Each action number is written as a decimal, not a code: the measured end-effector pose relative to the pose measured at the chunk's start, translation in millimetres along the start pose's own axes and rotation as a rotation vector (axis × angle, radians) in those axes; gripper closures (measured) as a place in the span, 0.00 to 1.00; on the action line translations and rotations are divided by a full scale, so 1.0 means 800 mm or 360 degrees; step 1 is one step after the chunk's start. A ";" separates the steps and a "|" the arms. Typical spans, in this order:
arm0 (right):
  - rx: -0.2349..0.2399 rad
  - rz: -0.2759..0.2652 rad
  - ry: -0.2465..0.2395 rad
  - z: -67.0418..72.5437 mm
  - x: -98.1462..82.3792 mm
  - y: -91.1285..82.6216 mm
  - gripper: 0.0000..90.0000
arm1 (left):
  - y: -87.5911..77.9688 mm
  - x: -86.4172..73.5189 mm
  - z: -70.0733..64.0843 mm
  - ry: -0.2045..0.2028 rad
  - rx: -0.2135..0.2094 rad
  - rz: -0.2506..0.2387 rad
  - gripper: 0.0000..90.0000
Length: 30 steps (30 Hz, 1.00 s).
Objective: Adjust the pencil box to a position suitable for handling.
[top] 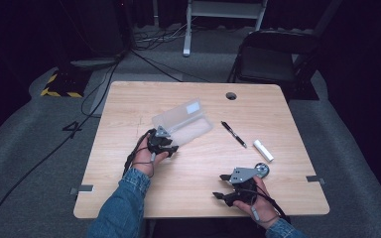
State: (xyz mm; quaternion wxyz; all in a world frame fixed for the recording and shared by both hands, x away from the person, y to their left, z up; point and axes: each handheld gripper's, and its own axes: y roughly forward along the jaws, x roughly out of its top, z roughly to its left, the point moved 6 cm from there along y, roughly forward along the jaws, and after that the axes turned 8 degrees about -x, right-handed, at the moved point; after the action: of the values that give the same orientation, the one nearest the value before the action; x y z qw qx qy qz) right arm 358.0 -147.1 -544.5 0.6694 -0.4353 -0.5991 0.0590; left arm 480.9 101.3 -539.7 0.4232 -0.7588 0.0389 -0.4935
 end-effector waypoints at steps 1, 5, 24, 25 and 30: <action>0.0001 0.0001 0.0002 0.000 0.000 0.000 0.35 | 0.000 -0.001 0.000 0.0025 0.0016 0.0016 0.69; -0.0004 0.0000 0.0003 0.000 0.000 0.000 0.35 | -0.002 -0.002 -0.001 0.0050 0.0012 0.0034 0.78; -0.0002 0.0001 0.0003 0.000 0.000 0.000 0.35 | -0.016 -0.019 -0.025 0.0217 -0.0117 0.0089 0.95; -0.0004 -0.0001 0.0003 0.000 0.000 -0.001 0.35 | -0.017 -0.021 -0.028 0.0218 -0.0122 0.0089 0.95; 0.0002 -0.0006 0.0002 0.002 -0.001 -0.002 0.38 | -0.024 -0.029 -0.045 0.0257 -0.0159 0.0126 0.95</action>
State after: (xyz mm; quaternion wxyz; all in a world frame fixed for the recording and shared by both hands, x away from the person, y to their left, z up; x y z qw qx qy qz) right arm 356.2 -147.6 -544.1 0.6701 -0.4338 -0.5996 0.0578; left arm 434.0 103.0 -538.0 0.3995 -0.7347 0.1272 -0.5334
